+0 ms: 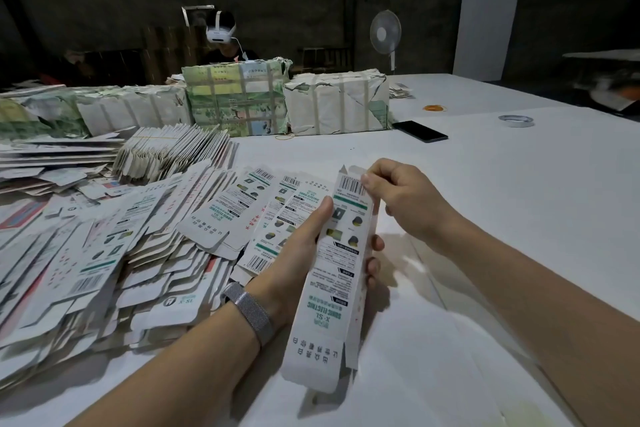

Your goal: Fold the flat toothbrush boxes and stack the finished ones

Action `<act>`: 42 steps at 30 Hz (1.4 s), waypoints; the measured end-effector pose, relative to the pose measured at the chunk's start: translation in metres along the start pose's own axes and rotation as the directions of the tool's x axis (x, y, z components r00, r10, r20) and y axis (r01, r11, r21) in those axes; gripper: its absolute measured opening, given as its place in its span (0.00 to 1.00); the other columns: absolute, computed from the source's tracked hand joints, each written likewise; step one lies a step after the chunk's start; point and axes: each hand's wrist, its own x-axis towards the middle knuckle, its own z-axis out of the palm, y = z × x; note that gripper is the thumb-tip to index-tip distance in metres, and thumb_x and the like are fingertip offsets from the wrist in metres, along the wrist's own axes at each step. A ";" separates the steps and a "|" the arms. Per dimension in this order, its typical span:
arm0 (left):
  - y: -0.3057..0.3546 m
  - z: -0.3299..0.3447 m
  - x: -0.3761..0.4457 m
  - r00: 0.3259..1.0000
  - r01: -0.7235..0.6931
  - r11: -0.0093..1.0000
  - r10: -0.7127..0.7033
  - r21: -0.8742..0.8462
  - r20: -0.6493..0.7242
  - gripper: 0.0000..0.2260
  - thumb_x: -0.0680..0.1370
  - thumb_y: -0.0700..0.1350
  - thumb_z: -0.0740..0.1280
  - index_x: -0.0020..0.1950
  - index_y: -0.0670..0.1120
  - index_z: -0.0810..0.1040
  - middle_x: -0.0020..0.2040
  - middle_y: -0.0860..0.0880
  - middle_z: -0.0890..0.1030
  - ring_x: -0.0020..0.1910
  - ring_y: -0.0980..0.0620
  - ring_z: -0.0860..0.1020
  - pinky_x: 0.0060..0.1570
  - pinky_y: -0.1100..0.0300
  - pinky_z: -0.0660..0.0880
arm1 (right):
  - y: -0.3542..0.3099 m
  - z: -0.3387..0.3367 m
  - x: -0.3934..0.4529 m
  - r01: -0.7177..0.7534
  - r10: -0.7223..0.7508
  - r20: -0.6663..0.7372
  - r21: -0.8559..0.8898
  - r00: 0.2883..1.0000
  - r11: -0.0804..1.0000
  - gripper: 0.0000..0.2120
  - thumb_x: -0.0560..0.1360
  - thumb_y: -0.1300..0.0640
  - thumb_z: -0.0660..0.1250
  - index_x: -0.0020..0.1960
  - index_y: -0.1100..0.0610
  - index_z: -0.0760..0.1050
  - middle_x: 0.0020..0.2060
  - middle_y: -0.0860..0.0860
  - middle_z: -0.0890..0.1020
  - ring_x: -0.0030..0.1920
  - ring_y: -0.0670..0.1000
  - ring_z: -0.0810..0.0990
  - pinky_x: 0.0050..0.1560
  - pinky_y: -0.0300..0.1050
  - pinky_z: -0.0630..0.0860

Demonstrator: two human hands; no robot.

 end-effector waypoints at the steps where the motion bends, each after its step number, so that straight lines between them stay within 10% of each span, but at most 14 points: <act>1: -0.001 -0.001 0.001 1.000 -0.010 1.000 0.010 0.018 -0.017 0.26 0.79 0.61 0.55 0.67 0.43 0.71 0.47 0.42 0.78 0.40 0.45 0.76 0.43 0.52 0.76 | 0.000 -0.002 0.001 -0.002 0.002 0.008 0.014 1.000 1.000 0.13 0.82 0.55 0.62 0.39 0.55 0.74 0.36 0.50 0.80 0.34 0.44 0.73 0.41 0.45 0.69; 11: -0.007 -0.004 0.006 0.914 -0.261 0.940 0.314 0.222 -0.256 0.29 0.77 0.59 0.61 0.72 0.43 0.69 0.42 0.41 0.83 0.33 0.45 0.82 0.31 0.54 0.80 | -0.001 0.027 -0.015 -0.025 0.061 -0.078 0.392 0.995 0.919 0.12 0.80 0.56 0.66 0.61 0.47 0.69 0.45 0.58 0.77 0.39 0.50 0.79 0.32 0.40 0.74; 17: -0.009 -0.002 0.011 0.854 -0.281 0.900 0.393 0.334 -0.342 0.16 0.86 0.53 0.56 0.72 0.51 0.69 0.55 0.40 0.83 0.46 0.44 0.83 0.49 0.44 0.81 | 0.000 0.045 -0.028 -0.051 0.064 -0.005 0.545 0.998 0.837 0.18 0.82 0.59 0.64 0.70 0.49 0.71 0.49 0.57 0.85 0.42 0.51 0.85 0.38 0.43 0.81; 25: -0.009 -0.001 0.013 0.809 -0.270 0.909 0.393 0.317 -0.437 0.21 0.86 0.56 0.54 0.72 0.43 0.70 0.64 0.31 0.77 0.58 0.32 0.80 0.62 0.35 0.76 | 0.001 0.053 -0.031 0.092 -0.046 -0.139 0.346 0.989 0.934 0.19 0.77 0.52 0.66 0.68 0.46 0.75 0.43 0.52 0.86 0.44 0.55 0.85 0.50 0.56 0.82; 29: -0.010 -0.006 0.013 0.766 -0.301 0.870 0.465 0.391 -0.444 0.14 0.85 0.55 0.57 0.65 0.48 0.70 0.45 0.46 0.84 0.41 0.49 0.84 0.41 0.52 0.81 | 0.003 0.053 -0.036 0.070 -0.051 -0.063 0.376 0.997 0.924 0.22 0.75 0.51 0.64 0.69 0.46 0.75 0.43 0.51 0.87 0.42 0.53 0.86 0.45 0.50 0.82; 34: -0.015 -0.013 0.016 0.750 -0.312 0.837 0.508 0.450 -0.423 0.19 0.83 0.58 0.61 0.73 0.61 0.63 0.52 0.48 0.86 0.51 0.47 0.85 0.54 0.45 0.81 | 0.005 0.052 -0.037 0.044 -0.033 -0.031 0.465 0.999 0.884 0.18 0.81 0.58 0.63 0.69 0.47 0.74 0.48 0.56 0.86 0.45 0.56 0.85 0.48 0.54 0.82; 42: -0.015 -0.011 0.019 0.735 -0.393 0.822 0.550 0.413 -0.397 0.06 0.86 0.48 0.59 0.62 0.54 0.70 0.43 0.45 0.84 0.38 0.47 0.82 0.40 0.50 0.80 | 0.006 0.051 -0.033 -0.008 0.007 0.004 0.559 1.000 0.829 0.15 0.82 0.63 0.62 0.64 0.48 0.74 0.40 0.54 0.84 0.39 0.52 0.83 0.39 0.46 0.81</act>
